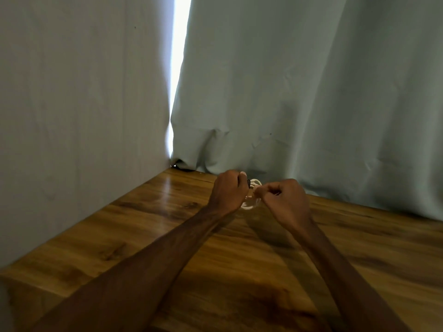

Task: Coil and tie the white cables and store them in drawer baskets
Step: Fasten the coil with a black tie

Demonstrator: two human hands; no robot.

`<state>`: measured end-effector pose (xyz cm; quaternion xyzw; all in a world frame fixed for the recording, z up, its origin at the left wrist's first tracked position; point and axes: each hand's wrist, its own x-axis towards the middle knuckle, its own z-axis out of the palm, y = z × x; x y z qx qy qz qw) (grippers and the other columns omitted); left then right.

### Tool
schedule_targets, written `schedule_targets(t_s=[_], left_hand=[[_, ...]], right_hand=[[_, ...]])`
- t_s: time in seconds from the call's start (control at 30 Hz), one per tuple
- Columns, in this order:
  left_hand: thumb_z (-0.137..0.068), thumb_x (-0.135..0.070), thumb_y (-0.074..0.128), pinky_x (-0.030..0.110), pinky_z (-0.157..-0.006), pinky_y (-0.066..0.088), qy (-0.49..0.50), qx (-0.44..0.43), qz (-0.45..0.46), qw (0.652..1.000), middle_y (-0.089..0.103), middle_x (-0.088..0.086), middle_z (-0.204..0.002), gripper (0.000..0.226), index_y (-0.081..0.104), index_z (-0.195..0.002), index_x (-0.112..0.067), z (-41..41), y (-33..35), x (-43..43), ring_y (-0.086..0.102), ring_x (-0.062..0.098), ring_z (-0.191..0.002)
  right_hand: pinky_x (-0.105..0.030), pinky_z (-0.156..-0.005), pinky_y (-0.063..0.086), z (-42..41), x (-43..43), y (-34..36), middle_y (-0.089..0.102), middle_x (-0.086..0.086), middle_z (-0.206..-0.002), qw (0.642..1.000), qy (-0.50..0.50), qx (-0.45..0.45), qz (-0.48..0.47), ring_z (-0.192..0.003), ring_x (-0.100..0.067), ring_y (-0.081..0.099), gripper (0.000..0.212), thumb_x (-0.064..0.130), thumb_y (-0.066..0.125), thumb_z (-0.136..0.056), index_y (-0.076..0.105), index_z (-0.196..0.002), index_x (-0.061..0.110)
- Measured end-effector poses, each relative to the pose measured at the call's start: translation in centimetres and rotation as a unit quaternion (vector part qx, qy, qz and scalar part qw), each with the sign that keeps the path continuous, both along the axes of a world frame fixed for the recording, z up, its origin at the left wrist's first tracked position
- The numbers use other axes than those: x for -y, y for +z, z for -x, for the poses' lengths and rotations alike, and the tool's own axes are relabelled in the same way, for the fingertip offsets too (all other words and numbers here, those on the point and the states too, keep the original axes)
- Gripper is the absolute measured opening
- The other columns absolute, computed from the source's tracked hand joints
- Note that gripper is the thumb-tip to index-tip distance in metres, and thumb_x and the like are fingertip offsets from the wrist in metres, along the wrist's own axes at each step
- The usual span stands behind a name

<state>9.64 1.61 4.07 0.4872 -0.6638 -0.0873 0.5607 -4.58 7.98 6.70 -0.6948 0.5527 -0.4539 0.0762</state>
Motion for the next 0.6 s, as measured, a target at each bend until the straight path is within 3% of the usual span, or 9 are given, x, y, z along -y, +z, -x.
schedule_targets(t_s=[0.07,0.13,0.23,0.33,0.5,0.6], left_hand=[[-0.102,-0.036,0.037,0.04,-0.061,0.047,-0.01,0.007,-0.008,1.0,0.066,0.008,-0.071,0.049,0.065,-0.073,-0.008,0.4,-0.3,0.0,0.062,0.022,-0.066],[-0.101,-0.04,0.035,0.045,-0.066,0.053,-0.021,0.006,-0.008,1.0,0.068,0.009,-0.074,0.052,0.068,-0.078,-0.008,0.7,-0.4,-0.2,0.066,0.022,-0.069],[-0.099,-0.042,0.04,0.044,-0.071,0.057,-0.079,-0.02,-0.016,0.997,0.074,0.005,-0.078,0.048,0.074,-0.082,-0.012,1.1,-0.9,-0.1,0.07,0.018,-0.073],[-0.098,-0.045,0.045,0.046,-0.08,0.06,-0.133,-0.036,-0.031,0.99,0.078,0.0,-0.09,0.044,0.078,-0.096,-0.016,1.9,-1.3,-0.1,0.074,0.015,-0.086],[-0.103,-0.039,0.047,0.05,-0.086,0.06,-0.186,-0.084,-0.042,0.978,0.078,0.001,-0.096,0.038,0.077,-0.105,-0.015,2.1,-1.0,-0.9,0.075,0.017,-0.092],[-0.104,-0.031,0.049,0.051,-0.091,0.06,-0.22,-0.127,-0.064,0.965,0.078,0.005,-0.1,0.032,0.076,-0.109,-0.014,2.0,-0.6,-1.2,0.076,0.019,-0.095]], right_hand=[[-0.028,-0.056,0.047,0.1,0.0,0.2,0.071,0.007,-0.061,0.999,0.001,-0.023,0.039,-0.051,-0.005,0.059,0.022,0.033,0.07,-0.089,0.08,-0.071,0.024],[-0.026,-0.058,0.051,0.2,-0.2,0.4,0.073,0.011,-0.065,0.998,0.02,0.022,0.053,-0.058,-0.001,0.066,0.021,0.028,0.071,-0.09,0.08,-0.072,0.024],[-0.034,-0.06,0.056,0.3,-0.5,0.2,0.077,-0.001,-0.07,0.979,0.035,0.199,0.024,-0.062,-0.014,0.07,0.017,0.027,0.076,-0.088,0.082,-0.075,0.017],[-0.022,-0.05,0.048,0.8,-0.5,0.1,0.076,-0.008,-0.07,0.948,0.047,0.313,-0.026,-0.059,-0.017,0.065,0.022,0.03,0.081,-0.085,0.082,-0.079,0.009],[-0.02,-0.063,0.058,1.3,-0.7,0.5,0.079,-0.012,-0.085,0.921,0.101,0.37,-0.063,-0.072,-0.014,0.073,0.029,0.027,0.084,-0.083,0.08,-0.093,0.0],[-0.013,-0.053,0.05,1.4,-0.8,0.8,0.08,-0.012,-0.087,0.917,0.109,0.379,-0.06,-0.072,-0.011,0.074,0.022,0.019,0.082,-0.085,0.08,-0.097,0.002]])
